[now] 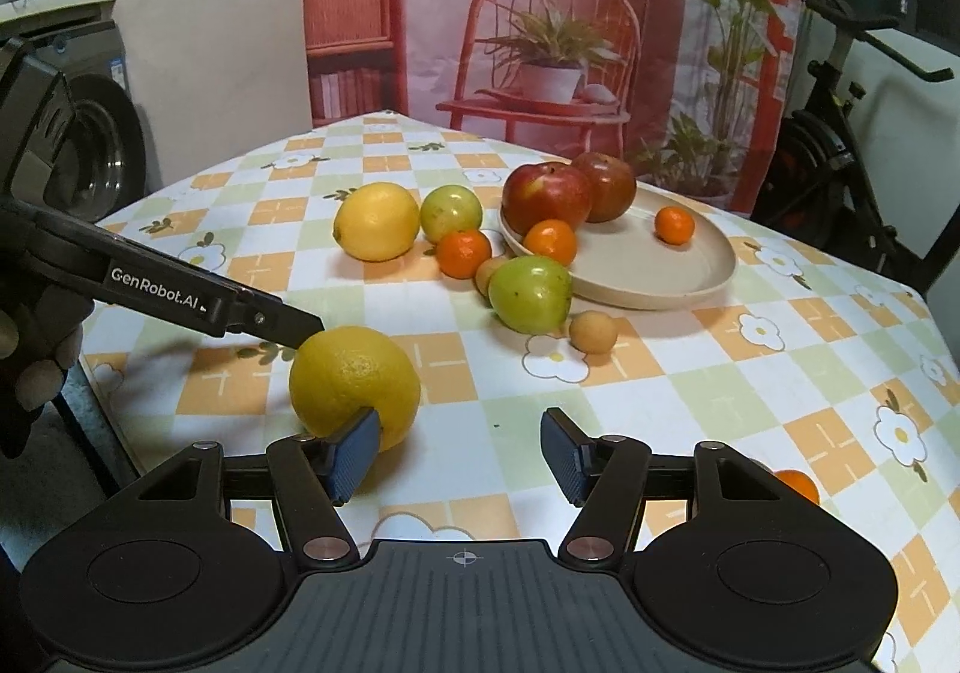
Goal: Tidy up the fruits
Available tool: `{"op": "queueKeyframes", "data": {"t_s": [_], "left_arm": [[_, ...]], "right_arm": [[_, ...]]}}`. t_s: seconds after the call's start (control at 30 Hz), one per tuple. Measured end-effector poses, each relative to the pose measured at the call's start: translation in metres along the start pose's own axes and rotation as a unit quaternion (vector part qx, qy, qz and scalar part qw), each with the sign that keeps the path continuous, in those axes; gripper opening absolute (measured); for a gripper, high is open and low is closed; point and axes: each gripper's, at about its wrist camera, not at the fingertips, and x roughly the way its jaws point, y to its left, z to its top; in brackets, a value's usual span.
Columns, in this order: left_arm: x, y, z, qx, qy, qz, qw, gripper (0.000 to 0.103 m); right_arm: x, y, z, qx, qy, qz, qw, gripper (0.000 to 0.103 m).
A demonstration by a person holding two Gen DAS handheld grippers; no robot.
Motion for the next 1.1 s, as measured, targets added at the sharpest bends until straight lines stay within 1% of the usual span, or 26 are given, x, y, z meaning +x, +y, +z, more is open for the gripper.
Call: {"op": "queueKeyframes", "data": {"t_s": [0.3,0.5,0.73,0.93,1.1], "left_arm": [[0.006,-0.004,0.006,-0.011,-0.002,-0.024,0.9996,0.045],[0.008,-0.005,0.008,-0.017,0.001,-0.031,0.9994,0.045],[0.008,-0.003,0.007,-0.017,0.004,-0.024,0.9996,0.045],[0.007,-0.003,0.007,-0.016,0.002,-0.026,0.9995,0.045],[0.008,-0.002,0.007,-0.016,0.002,-0.026,0.9995,0.045]], "right_arm": [[0.002,-0.004,-0.005,-0.003,0.019,0.005,1.0,0.057],[0.002,-0.004,-0.006,-0.001,0.024,0.012,1.0,0.057],[0.002,0.002,-0.005,-0.018,0.033,0.026,0.999,0.057],[0.008,0.007,-0.003,-0.027,0.042,0.043,0.998,0.056],[0.02,0.016,0.003,-0.061,0.049,0.057,0.995,0.054]]}}
